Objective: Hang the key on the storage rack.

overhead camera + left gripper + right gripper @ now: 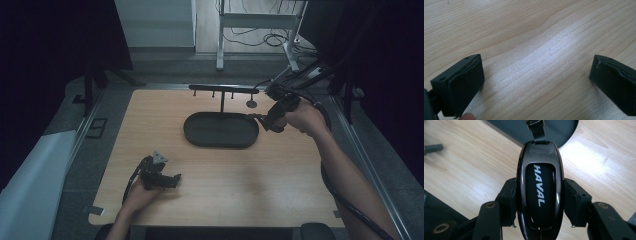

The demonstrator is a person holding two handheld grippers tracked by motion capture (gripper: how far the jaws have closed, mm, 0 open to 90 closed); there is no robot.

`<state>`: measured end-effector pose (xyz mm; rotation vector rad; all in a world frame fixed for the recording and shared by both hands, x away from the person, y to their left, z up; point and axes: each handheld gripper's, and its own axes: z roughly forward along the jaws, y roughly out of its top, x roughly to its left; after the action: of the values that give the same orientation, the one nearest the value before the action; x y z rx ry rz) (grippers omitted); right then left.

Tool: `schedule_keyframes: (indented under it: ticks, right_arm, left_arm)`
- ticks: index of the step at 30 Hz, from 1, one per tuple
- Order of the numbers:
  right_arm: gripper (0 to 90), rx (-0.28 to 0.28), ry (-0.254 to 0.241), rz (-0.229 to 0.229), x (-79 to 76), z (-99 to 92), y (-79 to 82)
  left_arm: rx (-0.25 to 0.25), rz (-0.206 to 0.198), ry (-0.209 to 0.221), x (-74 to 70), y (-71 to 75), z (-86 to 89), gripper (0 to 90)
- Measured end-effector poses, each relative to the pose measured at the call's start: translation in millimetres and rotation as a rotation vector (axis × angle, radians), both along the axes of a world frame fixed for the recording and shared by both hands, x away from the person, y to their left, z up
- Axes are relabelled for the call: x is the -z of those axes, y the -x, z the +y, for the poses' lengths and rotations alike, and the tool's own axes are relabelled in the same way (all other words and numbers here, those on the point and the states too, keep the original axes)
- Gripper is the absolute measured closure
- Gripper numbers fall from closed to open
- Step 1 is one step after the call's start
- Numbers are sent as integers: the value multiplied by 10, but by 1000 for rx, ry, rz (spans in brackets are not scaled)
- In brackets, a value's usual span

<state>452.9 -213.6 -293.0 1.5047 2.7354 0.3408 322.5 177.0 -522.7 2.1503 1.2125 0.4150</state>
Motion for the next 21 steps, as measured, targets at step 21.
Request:
schedule_keyframes:
  ticks: [21]
  right_arm:
    - [491, 84, -10, -30, -164, 15, -345]
  left_arm:
    - [-4, 0, 1, 1, 2, -2, 0]
